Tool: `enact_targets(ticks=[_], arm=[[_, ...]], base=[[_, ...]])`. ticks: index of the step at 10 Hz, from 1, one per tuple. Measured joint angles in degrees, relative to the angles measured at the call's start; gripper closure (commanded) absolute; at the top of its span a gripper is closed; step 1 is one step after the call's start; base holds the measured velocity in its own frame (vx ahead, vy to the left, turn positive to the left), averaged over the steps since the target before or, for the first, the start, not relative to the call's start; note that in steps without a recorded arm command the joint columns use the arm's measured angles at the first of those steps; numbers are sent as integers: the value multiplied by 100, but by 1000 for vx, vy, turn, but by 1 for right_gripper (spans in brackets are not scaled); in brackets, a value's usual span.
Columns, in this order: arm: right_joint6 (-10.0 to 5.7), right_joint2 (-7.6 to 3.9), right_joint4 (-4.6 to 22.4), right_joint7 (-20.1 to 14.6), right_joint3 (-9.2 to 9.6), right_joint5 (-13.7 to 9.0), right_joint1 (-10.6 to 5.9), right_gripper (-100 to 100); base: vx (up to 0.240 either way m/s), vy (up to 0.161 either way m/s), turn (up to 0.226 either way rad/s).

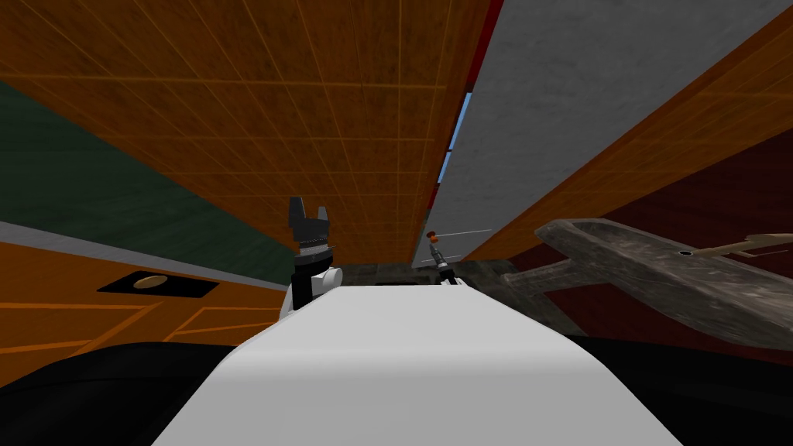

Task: Pull the door open

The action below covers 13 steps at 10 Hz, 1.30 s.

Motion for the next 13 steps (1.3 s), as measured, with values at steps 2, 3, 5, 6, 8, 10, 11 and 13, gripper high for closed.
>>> enact_targets(ticks=[2, 3, 5, 6, 8, 10, 11, 13], arm=[[28, 15, -15, 262, 16, -10, -8, -100], [55, 28, -42, 430, 31, -18, -5, -100], [94, 40, -75, 708, 50, -28, -5, -100], [112, 47, -94, 818, 57, -31, -1, -100], [167, 73, -143, 1132, 84, -45, -1, -100], [219, 91, -209, 1412, 107, -53, 16, -100], [230, 95, -204, 1525, 112, -58, 10, -100], [260, 117, -220, 1839, 136, -74, -2, -100]], base=[[-33, -13, -13], [-31, -19, -3], [-32, -16, -6], [-29, -15, -10], [-40, -20, -9], [-30, -19, -7], [-26, -20, -10], [-36, -24, -8]])
